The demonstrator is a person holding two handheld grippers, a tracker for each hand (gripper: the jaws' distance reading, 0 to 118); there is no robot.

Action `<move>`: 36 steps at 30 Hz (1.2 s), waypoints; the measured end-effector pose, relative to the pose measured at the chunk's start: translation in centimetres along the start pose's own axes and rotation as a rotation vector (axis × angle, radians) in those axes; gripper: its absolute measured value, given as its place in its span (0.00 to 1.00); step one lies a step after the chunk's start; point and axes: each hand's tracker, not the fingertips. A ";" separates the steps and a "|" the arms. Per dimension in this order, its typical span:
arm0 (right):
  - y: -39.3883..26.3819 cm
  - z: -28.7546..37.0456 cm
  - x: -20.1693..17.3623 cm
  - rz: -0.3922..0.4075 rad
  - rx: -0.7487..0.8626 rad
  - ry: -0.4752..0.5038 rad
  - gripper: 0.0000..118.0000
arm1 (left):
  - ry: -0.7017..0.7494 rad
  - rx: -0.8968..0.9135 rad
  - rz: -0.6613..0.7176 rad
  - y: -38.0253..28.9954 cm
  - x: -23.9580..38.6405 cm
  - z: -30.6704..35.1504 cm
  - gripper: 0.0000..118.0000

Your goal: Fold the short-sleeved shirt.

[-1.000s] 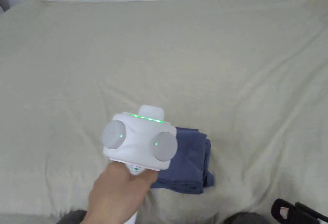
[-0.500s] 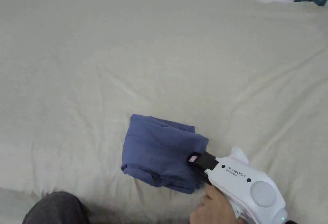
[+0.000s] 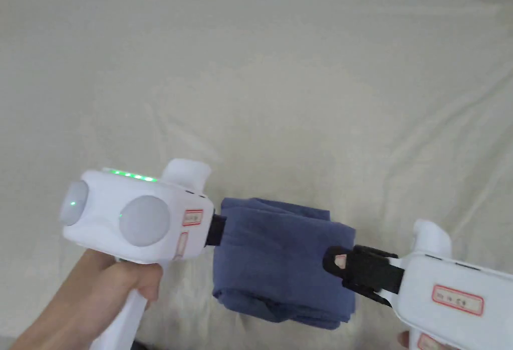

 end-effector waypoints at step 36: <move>0.7 -8.0 11.3 -0.343 -0.233 0.381 0.01 | -0.806 -0.166 0.340 -2.1 -6.8 -12.5 0.19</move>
